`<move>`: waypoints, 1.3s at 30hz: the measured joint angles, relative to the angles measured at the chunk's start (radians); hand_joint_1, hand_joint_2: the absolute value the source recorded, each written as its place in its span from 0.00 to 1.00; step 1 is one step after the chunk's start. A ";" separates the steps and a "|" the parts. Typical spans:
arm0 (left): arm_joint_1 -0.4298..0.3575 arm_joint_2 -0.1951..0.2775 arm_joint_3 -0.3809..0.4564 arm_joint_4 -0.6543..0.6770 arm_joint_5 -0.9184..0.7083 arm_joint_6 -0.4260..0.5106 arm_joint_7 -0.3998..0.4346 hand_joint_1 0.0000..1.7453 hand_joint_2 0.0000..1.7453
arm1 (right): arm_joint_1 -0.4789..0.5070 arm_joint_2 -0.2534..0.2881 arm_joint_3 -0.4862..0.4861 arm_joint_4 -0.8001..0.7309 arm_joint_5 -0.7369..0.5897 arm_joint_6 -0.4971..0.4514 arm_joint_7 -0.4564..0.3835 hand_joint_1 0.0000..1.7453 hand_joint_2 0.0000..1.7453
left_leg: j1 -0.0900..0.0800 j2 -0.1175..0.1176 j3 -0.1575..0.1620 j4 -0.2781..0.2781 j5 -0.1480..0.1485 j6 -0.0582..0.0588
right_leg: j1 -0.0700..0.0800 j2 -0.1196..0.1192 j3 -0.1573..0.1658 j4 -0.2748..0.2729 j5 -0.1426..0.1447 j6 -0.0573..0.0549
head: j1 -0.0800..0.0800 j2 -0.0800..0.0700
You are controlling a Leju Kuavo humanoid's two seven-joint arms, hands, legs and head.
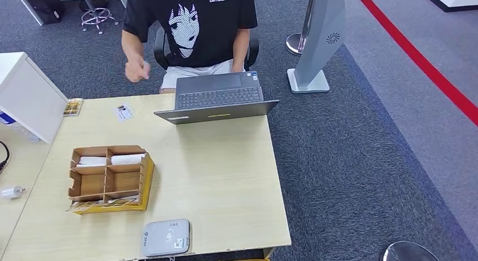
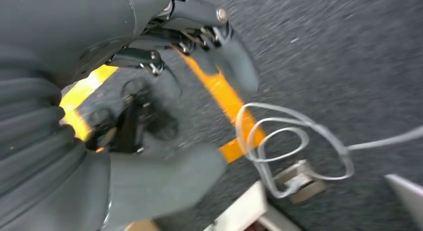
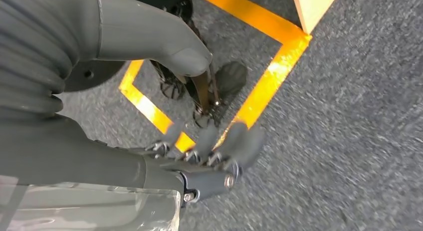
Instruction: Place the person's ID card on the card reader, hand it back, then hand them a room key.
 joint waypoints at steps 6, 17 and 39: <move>-0.001 0.006 -0.078 0.095 -0.141 0.010 0.252 1.00 1.00 | 0.021 -0.003 0.122 0.007 0.223 0.096 0.134 0.99 1.00 | 0.000 0.000 0.000 0.000 0.000 0.000 | 0.000 0.000 0.000 0.000 0.000 0.000 | 0.000 0.000; 0.006 -0.002 -0.209 0.137 -0.260 -0.029 0.289 1.00 1.00 | 0.044 -0.003 0.271 0.012 0.339 0.125 0.213 0.85 1.00 | 0.000 0.000 0.000 0.000 0.000 0.000 | 0.000 0.000 0.000 0.000 0.000 0.000 | 0.000 0.000; 0.069 0.052 -0.553 0.144 -0.244 -0.059 0.319 0.00 1.00 | 0.107 -0.045 0.582 -0.023 0.172 0.175 0.198 0.00 1.00 | 0.000 0.000 0.000 0.000 0.000 0.000 | 0.000 0.000 0.000 0.000 0.000 0.000 | 0.000 0.000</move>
